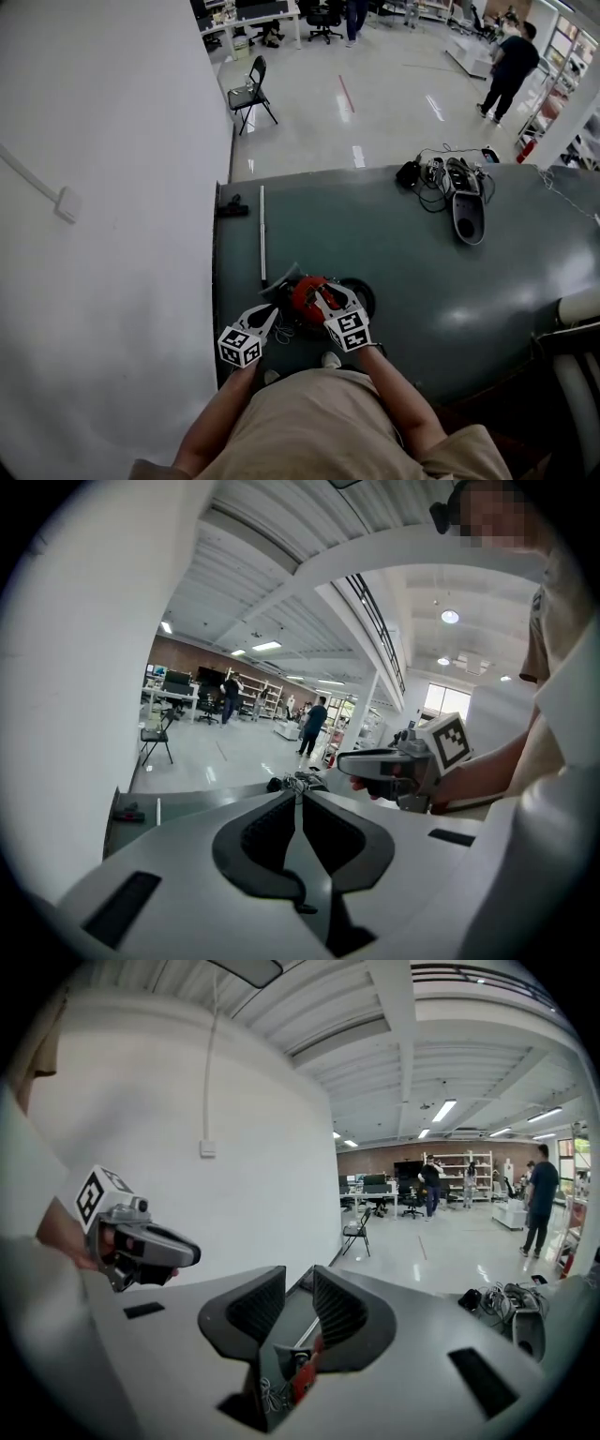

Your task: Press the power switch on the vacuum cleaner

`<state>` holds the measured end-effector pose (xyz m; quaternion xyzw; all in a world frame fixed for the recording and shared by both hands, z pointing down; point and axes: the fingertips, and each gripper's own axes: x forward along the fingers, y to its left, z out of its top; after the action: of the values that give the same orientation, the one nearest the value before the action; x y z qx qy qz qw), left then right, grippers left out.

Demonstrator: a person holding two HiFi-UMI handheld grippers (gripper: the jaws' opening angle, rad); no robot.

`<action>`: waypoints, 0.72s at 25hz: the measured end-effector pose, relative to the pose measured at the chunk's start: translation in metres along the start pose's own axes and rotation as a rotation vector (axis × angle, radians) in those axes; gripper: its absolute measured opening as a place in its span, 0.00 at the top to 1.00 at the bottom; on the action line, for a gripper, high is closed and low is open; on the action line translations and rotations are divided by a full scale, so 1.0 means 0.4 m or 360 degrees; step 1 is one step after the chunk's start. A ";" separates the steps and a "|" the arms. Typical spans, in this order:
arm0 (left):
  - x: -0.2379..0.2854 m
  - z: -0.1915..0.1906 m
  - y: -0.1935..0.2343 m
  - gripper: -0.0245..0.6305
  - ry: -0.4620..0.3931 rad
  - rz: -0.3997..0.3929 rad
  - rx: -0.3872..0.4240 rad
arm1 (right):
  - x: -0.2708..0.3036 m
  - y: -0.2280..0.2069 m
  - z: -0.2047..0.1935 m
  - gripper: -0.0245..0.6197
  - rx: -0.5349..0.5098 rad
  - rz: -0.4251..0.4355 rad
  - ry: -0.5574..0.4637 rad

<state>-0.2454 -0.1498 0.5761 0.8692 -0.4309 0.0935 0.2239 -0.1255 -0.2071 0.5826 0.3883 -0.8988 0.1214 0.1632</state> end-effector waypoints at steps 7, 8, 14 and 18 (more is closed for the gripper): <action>-0.041 0.045 0.007 0.94 0.0025 -0.0125 0.0074 | 0.171 0.049 0.094 0.84 0.0002 -0.0065 -0.0072; -0.049 0.047 0.003 0.94 0.0030 -0.0139 0.0081 | 0.179 0.056 0.097 0.84 -0.0012 -0.0069 -0.0064; -0.089 0.017 0.004 0.94 0.0058 -0.0179 0.0086 | 0.075 0.110 0.066 0.84 0.0106 -0.0165 -0.0110; -0.106 -0.006 0.007 0.94 0.0076 -0.0188 0.0067 | -0.034 0.156 0.021 0.84 0.0079 -0.0185 -0.0093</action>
<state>-0.2735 -0.1200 0.5639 0.8951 -0.3713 0.1098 0.2210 -0.1643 -0.1593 0.5640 0.4471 -0.8758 0.1227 0.1341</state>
